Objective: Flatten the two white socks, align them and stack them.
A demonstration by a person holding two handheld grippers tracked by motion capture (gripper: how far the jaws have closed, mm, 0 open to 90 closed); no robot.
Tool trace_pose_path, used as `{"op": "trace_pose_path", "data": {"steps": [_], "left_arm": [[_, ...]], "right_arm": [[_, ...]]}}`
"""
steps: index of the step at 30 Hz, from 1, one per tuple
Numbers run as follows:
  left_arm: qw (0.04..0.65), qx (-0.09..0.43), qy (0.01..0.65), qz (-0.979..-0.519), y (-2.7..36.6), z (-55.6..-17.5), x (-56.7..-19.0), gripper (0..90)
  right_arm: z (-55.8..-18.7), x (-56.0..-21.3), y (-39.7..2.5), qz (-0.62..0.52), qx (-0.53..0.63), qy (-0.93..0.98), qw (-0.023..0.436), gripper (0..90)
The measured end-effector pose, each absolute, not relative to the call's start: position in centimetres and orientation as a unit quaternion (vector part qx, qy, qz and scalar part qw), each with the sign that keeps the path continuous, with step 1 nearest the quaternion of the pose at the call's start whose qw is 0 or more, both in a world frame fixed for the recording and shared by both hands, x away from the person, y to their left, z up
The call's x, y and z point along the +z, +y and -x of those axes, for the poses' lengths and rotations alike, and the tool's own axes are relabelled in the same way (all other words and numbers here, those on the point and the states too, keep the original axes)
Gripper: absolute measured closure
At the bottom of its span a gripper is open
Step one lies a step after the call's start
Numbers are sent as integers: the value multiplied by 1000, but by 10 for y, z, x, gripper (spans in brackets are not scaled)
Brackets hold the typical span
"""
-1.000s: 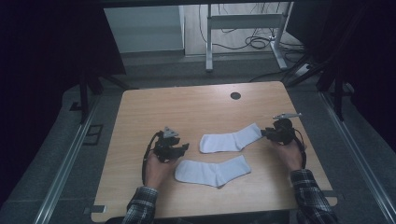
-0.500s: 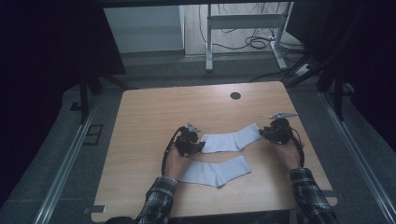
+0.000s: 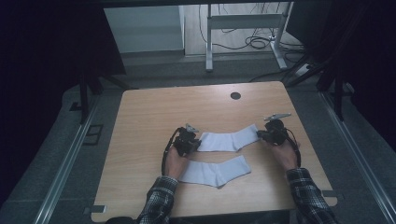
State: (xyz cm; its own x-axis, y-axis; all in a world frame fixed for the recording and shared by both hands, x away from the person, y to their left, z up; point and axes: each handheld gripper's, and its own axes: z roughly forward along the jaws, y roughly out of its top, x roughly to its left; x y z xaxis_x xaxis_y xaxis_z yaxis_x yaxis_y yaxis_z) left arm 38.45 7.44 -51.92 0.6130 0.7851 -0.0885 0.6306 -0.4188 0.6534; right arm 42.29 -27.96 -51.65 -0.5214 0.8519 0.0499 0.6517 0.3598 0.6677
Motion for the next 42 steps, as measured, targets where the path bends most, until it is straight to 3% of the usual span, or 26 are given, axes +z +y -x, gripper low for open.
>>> {"op": "trace_pose_path", "data": {"steps": [23,42], "left_arm": [[371,129,405,-826,133,-305,-476,849],[352,102,415,-833,151,-269,-497,846]], "right_arm": [[-358,-472,-249,-381,380,831,137,847],[-313,-489,-228,-350,342,868,82,843]]}}
